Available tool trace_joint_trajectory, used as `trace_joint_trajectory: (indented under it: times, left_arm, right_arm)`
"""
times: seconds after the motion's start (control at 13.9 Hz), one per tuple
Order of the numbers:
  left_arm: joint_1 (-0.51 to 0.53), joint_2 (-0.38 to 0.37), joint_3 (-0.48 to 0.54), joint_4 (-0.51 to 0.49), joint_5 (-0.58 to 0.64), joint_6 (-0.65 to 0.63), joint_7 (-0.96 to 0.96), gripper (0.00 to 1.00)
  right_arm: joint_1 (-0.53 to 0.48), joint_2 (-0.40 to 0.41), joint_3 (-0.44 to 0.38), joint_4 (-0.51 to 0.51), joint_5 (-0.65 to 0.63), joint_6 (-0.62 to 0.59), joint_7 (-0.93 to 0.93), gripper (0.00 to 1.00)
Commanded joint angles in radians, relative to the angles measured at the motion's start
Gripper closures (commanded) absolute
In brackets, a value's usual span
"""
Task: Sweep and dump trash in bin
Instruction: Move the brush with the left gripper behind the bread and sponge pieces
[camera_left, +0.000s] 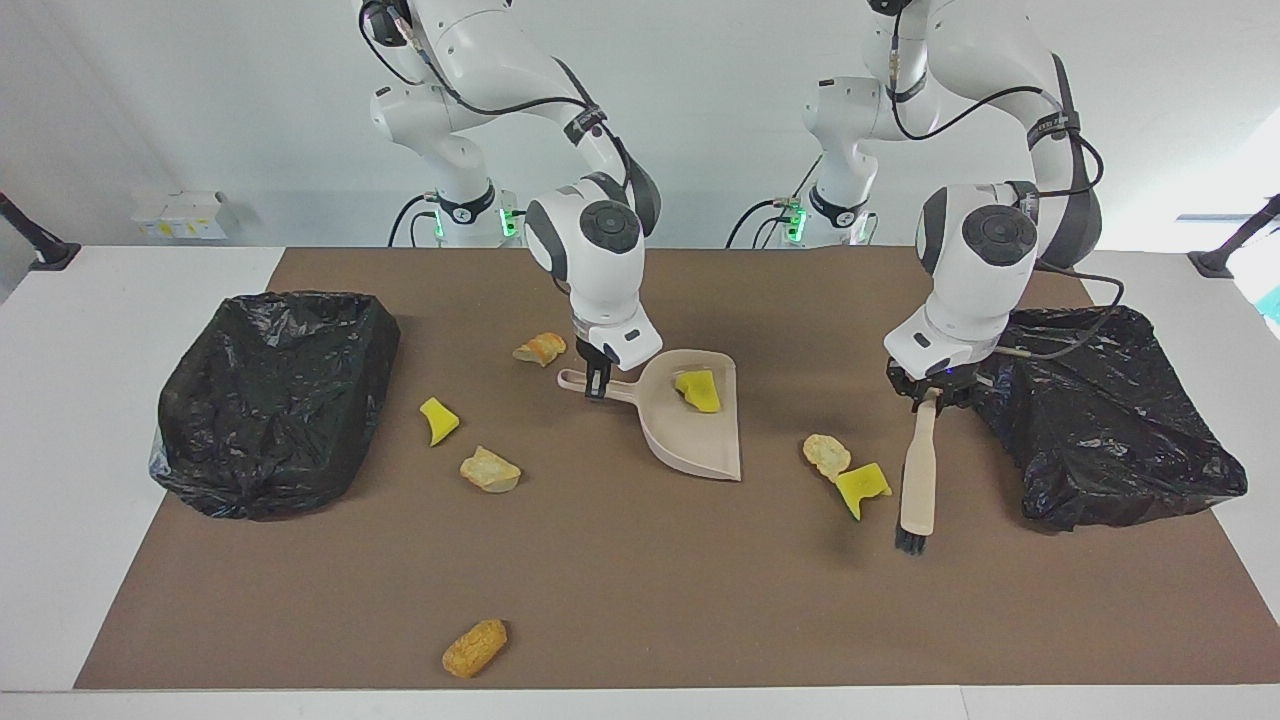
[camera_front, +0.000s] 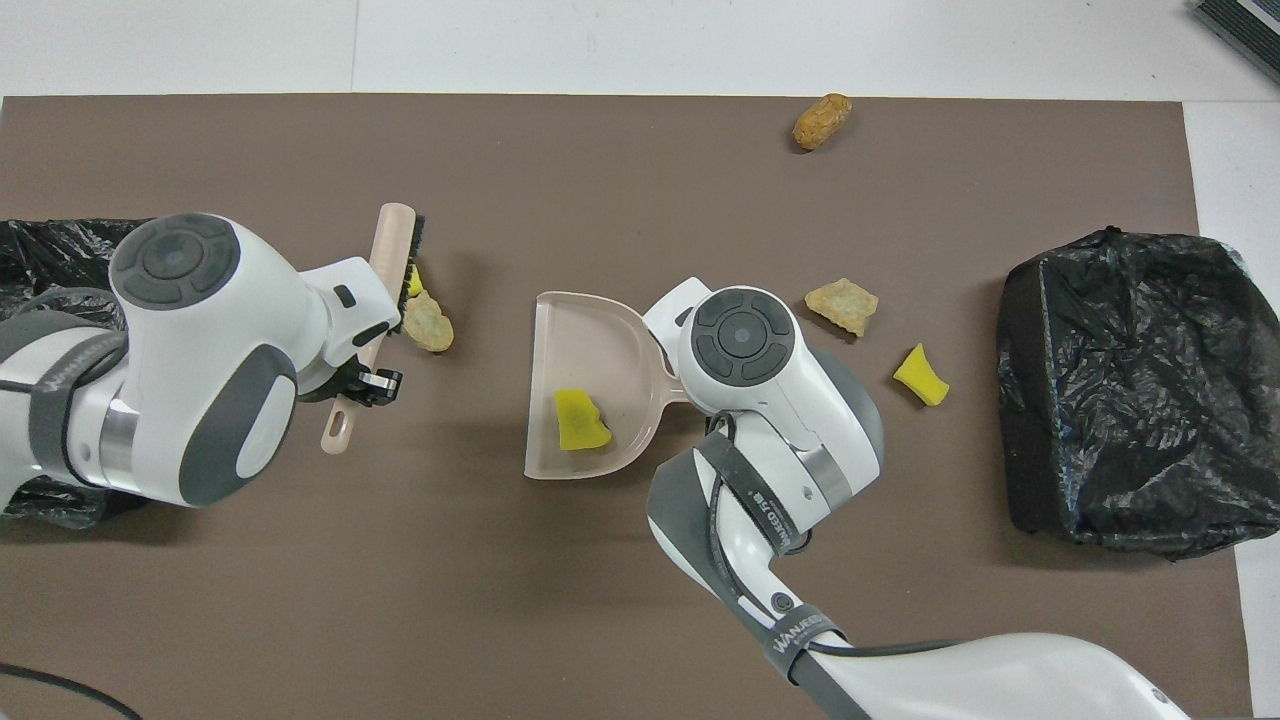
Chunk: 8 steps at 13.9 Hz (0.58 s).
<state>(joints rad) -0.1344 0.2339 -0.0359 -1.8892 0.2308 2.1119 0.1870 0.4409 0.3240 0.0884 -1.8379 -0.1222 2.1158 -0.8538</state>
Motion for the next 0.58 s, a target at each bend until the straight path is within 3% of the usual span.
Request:
trace_joint_trajectory:
  times: [0.0, 0.14, 0.36, 0.5]
  left_arm:
    - [0.015, 0.027, -0.012, 0.002, 0.025, 0.023, 0.02, 1.0]
    - [0.013, 0.019, -0.012, -0.074, 0.022, 0.03, 0.019, 1.0]
    - [-0.004, -0.021, -0.016, -0.116, 0.01, -0.105, -0.084, 1.0]
    - [-0.02, -0.041, -0.022, -0.137, -0.081, -0.159, -0.18, 1.0]
  right_arm:
    - [-0.004, 0.001, 0.005, -0.024, -0.019, 0.029, 0.033, 1.0]
    - [-0.004, 0.001, 0.005, -0.029, -0.02, 0.029, 0.033, 1.0]
    - [-0.004, 0.0, 0.005, -0.03, -0.02, 0.029, 0.033, 1.0]
    - [-0.005, -0.003, 0.005, -0.037, -0.02, 0.027, 0.033, 1.0]
